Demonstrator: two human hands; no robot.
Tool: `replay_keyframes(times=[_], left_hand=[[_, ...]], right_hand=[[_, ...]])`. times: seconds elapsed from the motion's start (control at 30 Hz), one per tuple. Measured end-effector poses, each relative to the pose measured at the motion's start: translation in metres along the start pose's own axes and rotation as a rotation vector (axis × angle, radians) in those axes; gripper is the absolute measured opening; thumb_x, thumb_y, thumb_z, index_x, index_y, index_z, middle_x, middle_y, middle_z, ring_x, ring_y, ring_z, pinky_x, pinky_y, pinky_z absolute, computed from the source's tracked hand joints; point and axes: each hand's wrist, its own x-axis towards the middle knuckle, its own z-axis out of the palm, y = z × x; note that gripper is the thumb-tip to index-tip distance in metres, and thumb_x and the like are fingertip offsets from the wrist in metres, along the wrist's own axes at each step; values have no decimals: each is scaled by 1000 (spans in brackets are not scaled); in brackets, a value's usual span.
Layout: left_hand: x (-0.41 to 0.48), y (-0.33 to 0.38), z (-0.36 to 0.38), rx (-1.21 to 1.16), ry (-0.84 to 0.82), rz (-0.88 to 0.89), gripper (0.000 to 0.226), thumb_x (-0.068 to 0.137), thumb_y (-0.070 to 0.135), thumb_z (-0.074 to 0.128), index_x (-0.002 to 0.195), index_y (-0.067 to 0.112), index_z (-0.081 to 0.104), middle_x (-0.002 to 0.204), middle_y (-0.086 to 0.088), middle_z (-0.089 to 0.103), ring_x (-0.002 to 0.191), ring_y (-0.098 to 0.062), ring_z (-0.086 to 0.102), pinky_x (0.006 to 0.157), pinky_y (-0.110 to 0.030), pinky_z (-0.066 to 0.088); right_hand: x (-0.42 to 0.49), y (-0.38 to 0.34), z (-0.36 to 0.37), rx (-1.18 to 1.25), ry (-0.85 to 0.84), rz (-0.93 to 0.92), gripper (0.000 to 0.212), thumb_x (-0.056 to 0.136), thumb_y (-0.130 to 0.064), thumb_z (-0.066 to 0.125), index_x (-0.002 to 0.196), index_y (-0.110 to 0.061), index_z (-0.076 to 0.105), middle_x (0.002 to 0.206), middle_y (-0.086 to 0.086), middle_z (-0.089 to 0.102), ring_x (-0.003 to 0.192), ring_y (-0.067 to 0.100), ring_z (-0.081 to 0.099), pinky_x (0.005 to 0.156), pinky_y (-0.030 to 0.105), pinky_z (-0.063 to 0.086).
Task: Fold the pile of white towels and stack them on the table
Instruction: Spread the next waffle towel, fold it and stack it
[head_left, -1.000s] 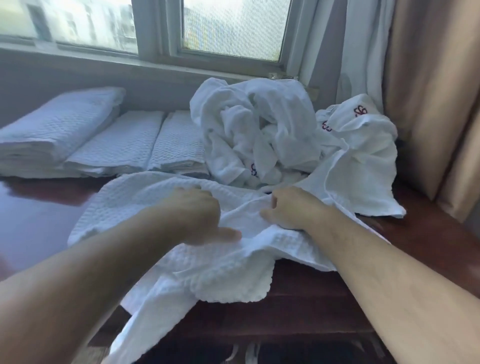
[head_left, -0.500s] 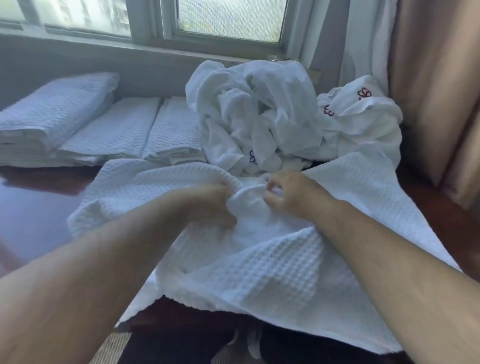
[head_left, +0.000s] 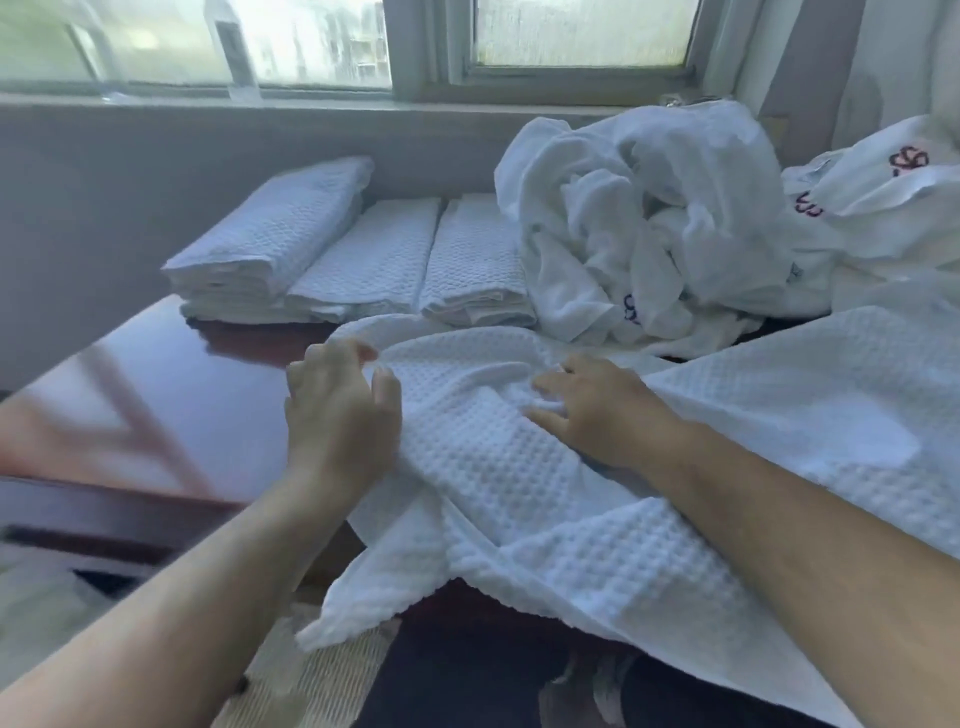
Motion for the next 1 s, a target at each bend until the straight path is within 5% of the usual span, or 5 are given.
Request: replay_keyframes(times=[0.23,0.47,0.63,0.77,1.0], left_hand=[[-31,-27,-22,-15,-336,322,34,91,62,44,103,36,63,118,16,58,113,-6,49,95,-30,41],[-24,-54,-40,138,-713,410,109,61,77,60,146,68,-7,162,29,-18,150,-4,-11,121,-40,10],[-31,-76,-39,33,-411,616,74,66,42,79,123,32,34,139,6,26,128,-19,41,87,-30,53],[-36,-78,-43,-51,-394,662,24,75,41,76,96,39,63,120,18,45,110,-1,51,77,-23,52],[-5,-88,-83,27,-448,517,32,77,11,85,80,41,75,111,23,54,107,1,45,85,-8,37]], right_hand=[[-3,5,10,69,305,-2,40,99,-47,57,119,-16,73,120,13,54,116,33,44,96,43,38],[-6,5,10,151,332,-5,36,98,-44,60,118,-17,73,117,11,54,113,30,46,97,42,40],[-7,5,11,169,373,-13,35,97,-46,59,110,-18,75,111,8,50,107,27,47,94,43,44],[-7,5,12,186,359,3,37,96,-50,58,111,-20,75,110,5,50,106,25,48,92,41,44],[-8,5,12,194,341,-4,37,96,-50,59,108,-19,75,108,4,51,105,26,49,90,43,46]])
